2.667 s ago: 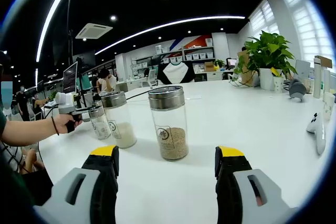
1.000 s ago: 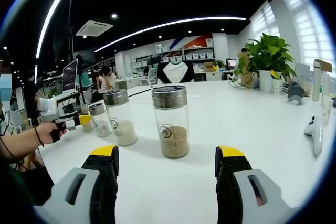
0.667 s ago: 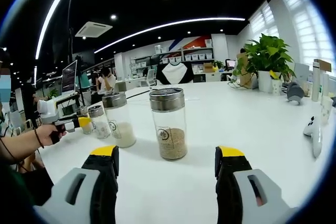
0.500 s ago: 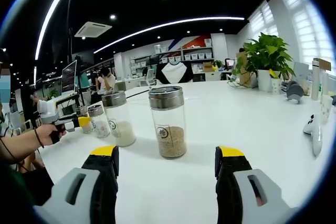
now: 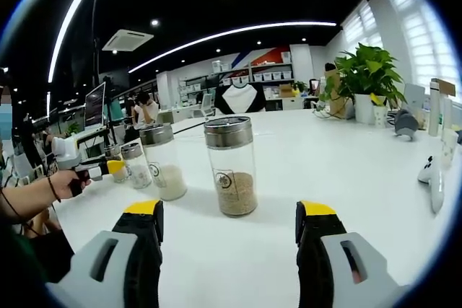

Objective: Rotate the seasoning bottle until the label or dispensing opening points toward the visible target arrow and the bottle remains upright within the marked orientation range

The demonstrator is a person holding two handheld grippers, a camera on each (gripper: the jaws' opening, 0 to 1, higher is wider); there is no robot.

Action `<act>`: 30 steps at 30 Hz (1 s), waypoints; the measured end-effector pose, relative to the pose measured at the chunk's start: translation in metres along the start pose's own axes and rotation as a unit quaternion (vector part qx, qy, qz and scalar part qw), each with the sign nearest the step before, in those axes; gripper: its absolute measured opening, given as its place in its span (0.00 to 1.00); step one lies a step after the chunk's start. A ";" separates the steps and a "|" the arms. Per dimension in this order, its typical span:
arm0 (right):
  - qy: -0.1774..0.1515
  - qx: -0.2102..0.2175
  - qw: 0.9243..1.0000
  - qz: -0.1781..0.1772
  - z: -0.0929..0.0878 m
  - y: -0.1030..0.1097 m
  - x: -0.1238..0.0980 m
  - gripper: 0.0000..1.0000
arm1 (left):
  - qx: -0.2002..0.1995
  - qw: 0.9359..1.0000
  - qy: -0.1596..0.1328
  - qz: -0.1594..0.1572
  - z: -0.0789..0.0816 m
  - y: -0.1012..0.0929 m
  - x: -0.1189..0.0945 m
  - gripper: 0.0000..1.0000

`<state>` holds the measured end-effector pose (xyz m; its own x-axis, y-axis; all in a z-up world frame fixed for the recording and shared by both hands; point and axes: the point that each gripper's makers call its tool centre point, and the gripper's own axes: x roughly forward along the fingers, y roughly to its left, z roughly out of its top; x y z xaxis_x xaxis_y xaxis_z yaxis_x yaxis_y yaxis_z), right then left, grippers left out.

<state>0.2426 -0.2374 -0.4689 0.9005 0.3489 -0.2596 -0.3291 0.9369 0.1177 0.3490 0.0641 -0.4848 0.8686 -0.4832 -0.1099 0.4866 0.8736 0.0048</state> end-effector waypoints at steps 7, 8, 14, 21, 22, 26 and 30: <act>0.000 0.001 1.000 -0.001 0.000 -0.001 0.000 0.76 | 0.004 0.999 0.008 -0.036 0.000 -0.001 0.001 0.36; 0.001 0.000 1.000 -0.001 0.000 -0.001 0.001 0.76 | 0.004 0.999 0.009 -0.040 0.000 0.000 0.001 0.36; 0.003 0.000 1.000 -0.001 0.000 -0.001 0.001 0.76 | 0.009 0.997 0.010 -0.082 -0.001 -0.003 0.001 0.36; 0.002 -0.001 1.000 0.001 0.001 -0.001 0.003 0.76 | 0.015 0.993 0.012 -0.116 -0.002 -0.006 0.001 0.36; 0.002 -0.002 1.000 0.001 0.001 -0.001 0.003 0.76 | 0.014 0.993 0.012 -0.120 -0.002 -0.006 0.001 0.36; 0.002 -0.002 1.000 0.001 0.002 -0.002 0.003 0.76 | 0.018 0.990 0.014 -0.140 -0.002 -0.008 0.001 0.36; 0.002 -0.002 1.000 -0.001 0.002 -0.004 0.002 0.76 | 0.022 0.988 0.014 -0.149 -0.002 -0.009 0.001 0.36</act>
<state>0.2469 -0.2407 -0.4677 0.8997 0.3478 -0.2638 -0.3290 0.9374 0.1140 0.3454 0.0558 -0.4874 0.6833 -0.7166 -0.1399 0.7249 0.6888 0.0117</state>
